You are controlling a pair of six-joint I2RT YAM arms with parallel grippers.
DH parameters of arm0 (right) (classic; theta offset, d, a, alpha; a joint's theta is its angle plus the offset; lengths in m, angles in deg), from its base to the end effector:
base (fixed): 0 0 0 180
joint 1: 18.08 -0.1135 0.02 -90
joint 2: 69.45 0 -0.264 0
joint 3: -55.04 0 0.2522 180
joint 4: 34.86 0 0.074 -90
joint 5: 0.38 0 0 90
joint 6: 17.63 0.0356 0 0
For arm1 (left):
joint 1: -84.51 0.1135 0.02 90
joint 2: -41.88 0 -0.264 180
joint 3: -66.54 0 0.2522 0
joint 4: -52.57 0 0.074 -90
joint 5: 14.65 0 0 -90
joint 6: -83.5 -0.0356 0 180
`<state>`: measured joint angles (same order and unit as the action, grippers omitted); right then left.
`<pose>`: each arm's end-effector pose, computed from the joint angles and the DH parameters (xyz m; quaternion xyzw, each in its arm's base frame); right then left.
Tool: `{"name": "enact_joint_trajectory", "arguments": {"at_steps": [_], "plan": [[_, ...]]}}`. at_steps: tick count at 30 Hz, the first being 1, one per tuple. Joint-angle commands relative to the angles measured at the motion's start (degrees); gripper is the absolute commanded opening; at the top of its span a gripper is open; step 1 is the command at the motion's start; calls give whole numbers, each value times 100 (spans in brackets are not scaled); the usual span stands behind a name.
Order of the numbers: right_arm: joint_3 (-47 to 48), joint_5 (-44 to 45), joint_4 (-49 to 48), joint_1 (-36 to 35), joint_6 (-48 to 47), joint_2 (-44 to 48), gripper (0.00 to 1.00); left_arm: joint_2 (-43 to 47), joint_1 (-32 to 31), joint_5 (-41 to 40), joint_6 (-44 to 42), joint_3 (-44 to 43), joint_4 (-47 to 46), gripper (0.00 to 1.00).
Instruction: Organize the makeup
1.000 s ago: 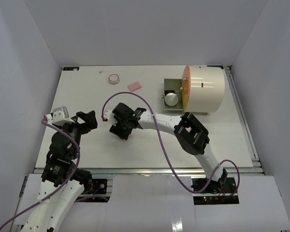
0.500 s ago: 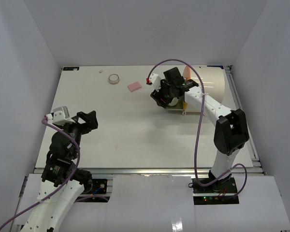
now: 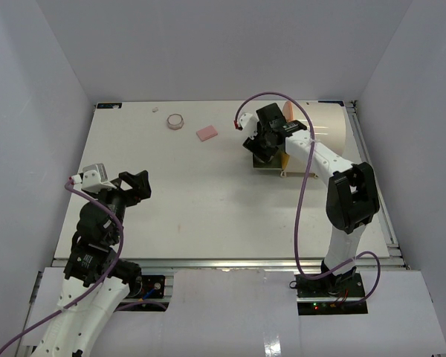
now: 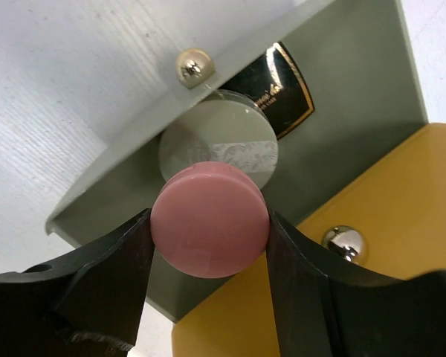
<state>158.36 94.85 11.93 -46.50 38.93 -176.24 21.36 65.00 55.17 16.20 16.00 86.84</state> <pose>0.3691 0.1961 0.2668 -0.4696 0.8139 -0.0577 0.3373 0.0967 -0.0212 0.3243 -0.1392 0.7179 -0.1214 0.6712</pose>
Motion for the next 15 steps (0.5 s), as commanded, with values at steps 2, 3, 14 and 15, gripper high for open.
{"name": "enact_joint_trajectory", "arguments": {"at_steps": [2,3,14,15], "plan": [[115,284,-48,29,-171,130,76,-62,0,106,-46,30,-91,98],[115,231,-34,29,-189,150,81,-67,0,111,-46,30,-92,98],[634,-1237,641,12,53,481,90,-393,0,645,-97,104,-300,98],[705,-1611,723,12,89,603,90,-504,0,943,-107,125,-366,98]]}}
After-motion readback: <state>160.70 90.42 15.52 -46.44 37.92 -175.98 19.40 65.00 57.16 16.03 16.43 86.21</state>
